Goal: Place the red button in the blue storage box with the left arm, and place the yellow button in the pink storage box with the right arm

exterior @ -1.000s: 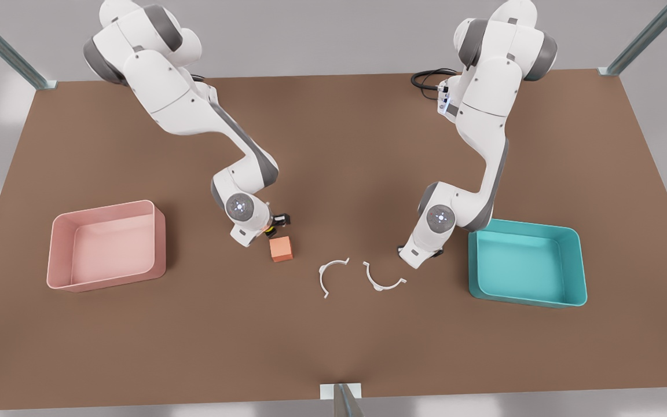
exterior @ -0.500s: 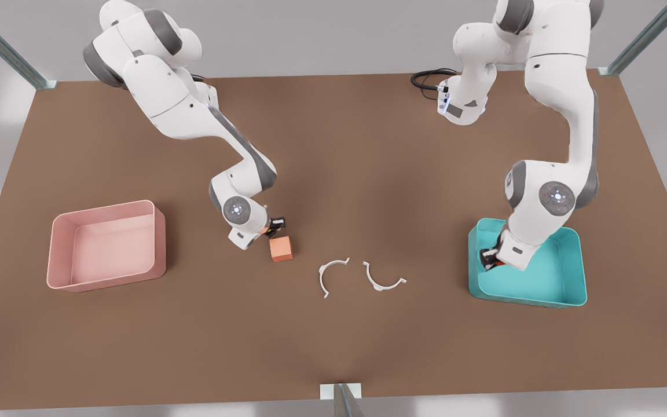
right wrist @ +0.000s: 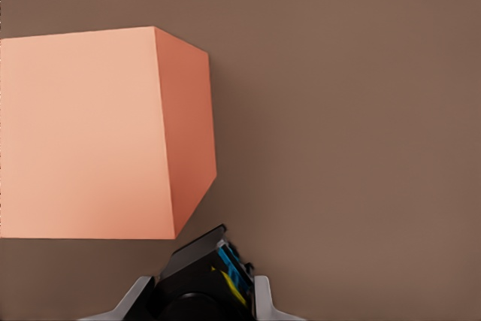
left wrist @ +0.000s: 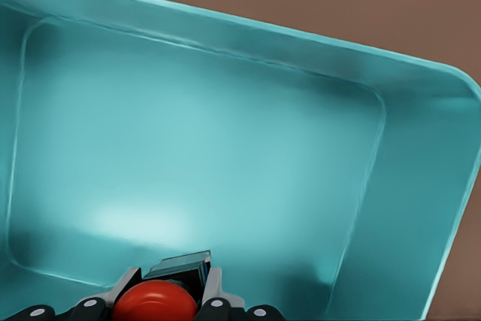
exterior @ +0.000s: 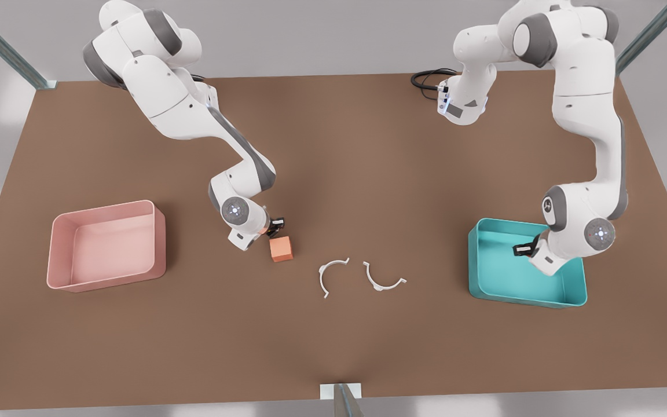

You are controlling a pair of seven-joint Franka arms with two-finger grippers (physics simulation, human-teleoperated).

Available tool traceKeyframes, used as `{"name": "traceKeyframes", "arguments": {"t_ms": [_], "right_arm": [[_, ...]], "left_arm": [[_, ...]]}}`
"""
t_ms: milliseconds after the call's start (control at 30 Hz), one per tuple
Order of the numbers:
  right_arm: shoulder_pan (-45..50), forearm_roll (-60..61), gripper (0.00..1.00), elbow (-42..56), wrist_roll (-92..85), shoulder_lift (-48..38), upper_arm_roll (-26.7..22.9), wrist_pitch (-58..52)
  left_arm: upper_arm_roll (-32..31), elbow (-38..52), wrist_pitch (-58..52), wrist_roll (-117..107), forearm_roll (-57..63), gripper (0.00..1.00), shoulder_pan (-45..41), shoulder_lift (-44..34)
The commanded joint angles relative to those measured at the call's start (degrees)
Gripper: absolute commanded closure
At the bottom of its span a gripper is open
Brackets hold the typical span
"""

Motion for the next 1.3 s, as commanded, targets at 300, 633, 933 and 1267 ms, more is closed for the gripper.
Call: {"name": "traceKeyframes", "arguments": {"t_ms": [300,633,933,1267], "right_arm": [[-3.85,-0.90,0.63,-4.63,-3.02,-7.09,0.24,-5.98],[-21.60,-2.30,0.69,2.57,-14.88,-16.23,0.06,-19.16],[-39.71,-9.69,0.68,2.93,-33.70,-15.88,-0.38,-23.91],[-42.17,-12.24,0.00,8.46,-33.61,-5.77,-0.12,-19.95]], "left_arm": [[-0.08,-0.04,-0.58,18.50,-1.74,0.00,-0.22,3.06],[-0.61,18.05,-19.20,-6.71,-1.65,0.00,-5.22,-7.93],[-3.07,19.40,-26.00,-11.03,-1.48,0.00,-3.56,-18.55],[-3.33,18.15,-27.47,-11.47,-1.65,0.00,-5.31,-18.57]]}}
